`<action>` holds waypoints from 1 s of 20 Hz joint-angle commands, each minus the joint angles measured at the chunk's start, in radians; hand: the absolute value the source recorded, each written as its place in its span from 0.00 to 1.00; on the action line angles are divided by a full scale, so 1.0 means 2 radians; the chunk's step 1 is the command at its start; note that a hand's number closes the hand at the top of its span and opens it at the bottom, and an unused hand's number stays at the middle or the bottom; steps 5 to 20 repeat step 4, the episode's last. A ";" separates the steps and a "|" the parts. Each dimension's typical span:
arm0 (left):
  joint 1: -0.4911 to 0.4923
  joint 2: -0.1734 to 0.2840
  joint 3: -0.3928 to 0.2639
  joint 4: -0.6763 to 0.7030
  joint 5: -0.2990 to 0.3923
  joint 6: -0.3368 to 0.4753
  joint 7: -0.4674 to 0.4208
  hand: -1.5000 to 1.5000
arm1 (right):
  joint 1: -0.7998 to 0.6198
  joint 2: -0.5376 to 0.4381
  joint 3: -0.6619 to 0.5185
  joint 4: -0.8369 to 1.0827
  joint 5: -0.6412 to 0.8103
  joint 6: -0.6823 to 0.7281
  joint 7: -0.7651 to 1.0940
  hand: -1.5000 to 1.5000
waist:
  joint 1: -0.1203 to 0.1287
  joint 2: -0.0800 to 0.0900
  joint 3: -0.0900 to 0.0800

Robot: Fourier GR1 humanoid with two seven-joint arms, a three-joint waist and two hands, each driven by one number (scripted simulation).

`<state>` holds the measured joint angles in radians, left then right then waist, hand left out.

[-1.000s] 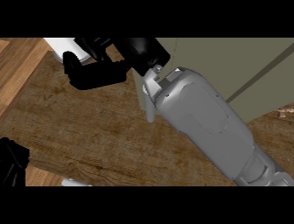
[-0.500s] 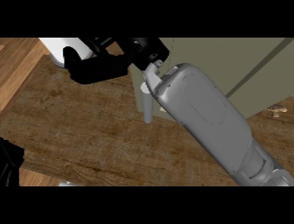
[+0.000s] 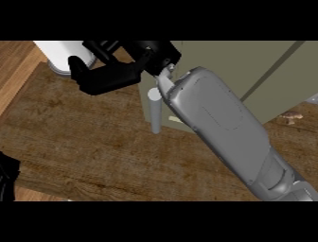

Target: Pick up the wine, place it into the cabinet and close the cabinet

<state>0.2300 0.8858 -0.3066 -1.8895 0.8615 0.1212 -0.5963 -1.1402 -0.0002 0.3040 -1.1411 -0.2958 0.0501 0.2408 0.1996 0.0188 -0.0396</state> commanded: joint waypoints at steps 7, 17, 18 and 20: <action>0.006 -0.001 0.008 0.008 0.003 -0.009 -0.009 1.00 | 0.032 -0.068 -0.048 0.095 0.007 0.003 -0.027 1.00 | -0.030 0.033 0.016; 0.006 -0.001 0.008 0.008 0.003 -0.009 -0.009 1.00 | 0.032 -0.068 -0.048 0.095 0.007 0.003 -0.027 1.00 | -0.030 0.033 0.016; 0.006 -0.001 0.008 0.008 0.003 -0.009 -0.009 1.00 | 0.032 -0.068 -0.048 0.095 0.007 0.003 -0.027 1.00 | -0.030 0.033 0.016; 0.006 -0.001 0.008 0.008 0.003 -0.009 -0.009 1.00 | 0.032 -0.068 -0.048 0.095 0.007 0.003 -0.027 1.00 | -0.030 0.033 0.016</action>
